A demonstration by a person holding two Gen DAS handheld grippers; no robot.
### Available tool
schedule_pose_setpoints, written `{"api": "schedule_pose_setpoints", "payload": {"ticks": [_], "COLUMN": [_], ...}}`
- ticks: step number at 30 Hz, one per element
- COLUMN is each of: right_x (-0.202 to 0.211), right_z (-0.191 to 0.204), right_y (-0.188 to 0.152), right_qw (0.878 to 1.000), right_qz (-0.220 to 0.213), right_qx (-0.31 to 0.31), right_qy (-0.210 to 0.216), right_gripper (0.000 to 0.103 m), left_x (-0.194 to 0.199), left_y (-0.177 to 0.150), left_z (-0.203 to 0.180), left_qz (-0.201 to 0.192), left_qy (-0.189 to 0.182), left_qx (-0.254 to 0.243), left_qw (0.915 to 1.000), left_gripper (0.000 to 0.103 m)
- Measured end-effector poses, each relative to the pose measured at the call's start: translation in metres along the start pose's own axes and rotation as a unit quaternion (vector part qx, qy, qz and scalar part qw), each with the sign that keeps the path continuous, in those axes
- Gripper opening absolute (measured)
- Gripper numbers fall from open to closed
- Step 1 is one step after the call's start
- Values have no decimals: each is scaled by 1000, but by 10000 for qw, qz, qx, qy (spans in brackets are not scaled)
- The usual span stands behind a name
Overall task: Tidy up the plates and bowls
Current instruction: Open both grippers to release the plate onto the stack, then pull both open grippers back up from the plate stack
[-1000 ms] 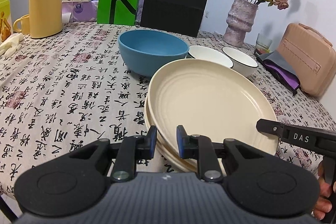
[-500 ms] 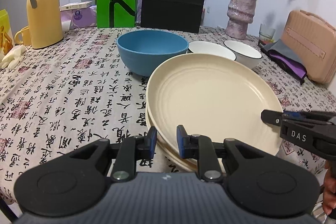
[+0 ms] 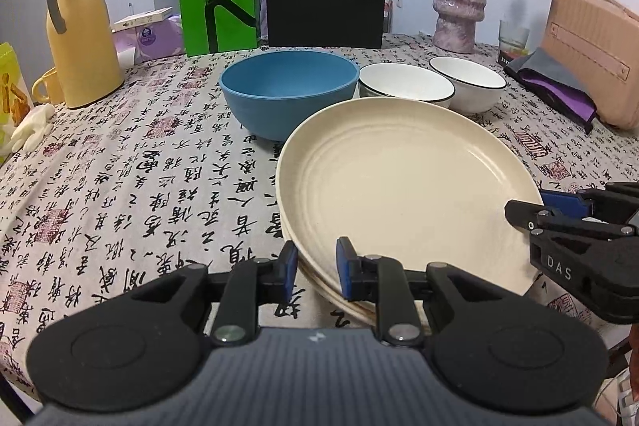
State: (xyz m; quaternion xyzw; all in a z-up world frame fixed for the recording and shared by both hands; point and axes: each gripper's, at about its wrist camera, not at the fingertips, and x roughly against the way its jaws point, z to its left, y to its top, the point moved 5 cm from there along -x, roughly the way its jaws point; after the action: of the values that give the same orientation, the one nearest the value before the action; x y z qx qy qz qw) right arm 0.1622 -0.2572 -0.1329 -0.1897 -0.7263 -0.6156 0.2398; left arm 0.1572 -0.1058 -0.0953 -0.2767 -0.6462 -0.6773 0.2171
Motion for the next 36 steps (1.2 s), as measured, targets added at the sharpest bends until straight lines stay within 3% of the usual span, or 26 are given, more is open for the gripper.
{"api": "schedule_pose_setpoints", "payload": {"ticks": [12, 18, 20, 22, 25, 36], "right_x": [3, 2, -3, -8, -13, -17], "right_z": [-7, -30, -37, -39, -40, -39], "right_y": [1, 7, 7, 7, 5, 0], "right_qw": [9997, 9957, 9934, 9917, 9893, 9846], "right_qz": [-21, -155, -123, -98, -73, -66], "right_qx": [-172, -788, -1002, -1121, -1234, -1415], "right_qy": [186, 451, 544, 621, 780, 1029], "right_gripper": [19, 20, 20, 20, 20, 18], "left_x": [-7, -3, -6, -11, -17, -25], "left_y": [3, 17, 23, 26, 29, 27], "left_z": [0, 15, 18, 19, 18, 17], "left_qz": [355, 107, 51, 71, 34, 10], "left_qy": [-88, -137, -125, -118, 4, 107], "left_qx": [-147, 172, 225, 245, 170, 98], "left_qw": [9992, 9997, 9997, 9996, 9998, 9999], "left_gripper": [31, 37, 36, 23, 18, 16]}}
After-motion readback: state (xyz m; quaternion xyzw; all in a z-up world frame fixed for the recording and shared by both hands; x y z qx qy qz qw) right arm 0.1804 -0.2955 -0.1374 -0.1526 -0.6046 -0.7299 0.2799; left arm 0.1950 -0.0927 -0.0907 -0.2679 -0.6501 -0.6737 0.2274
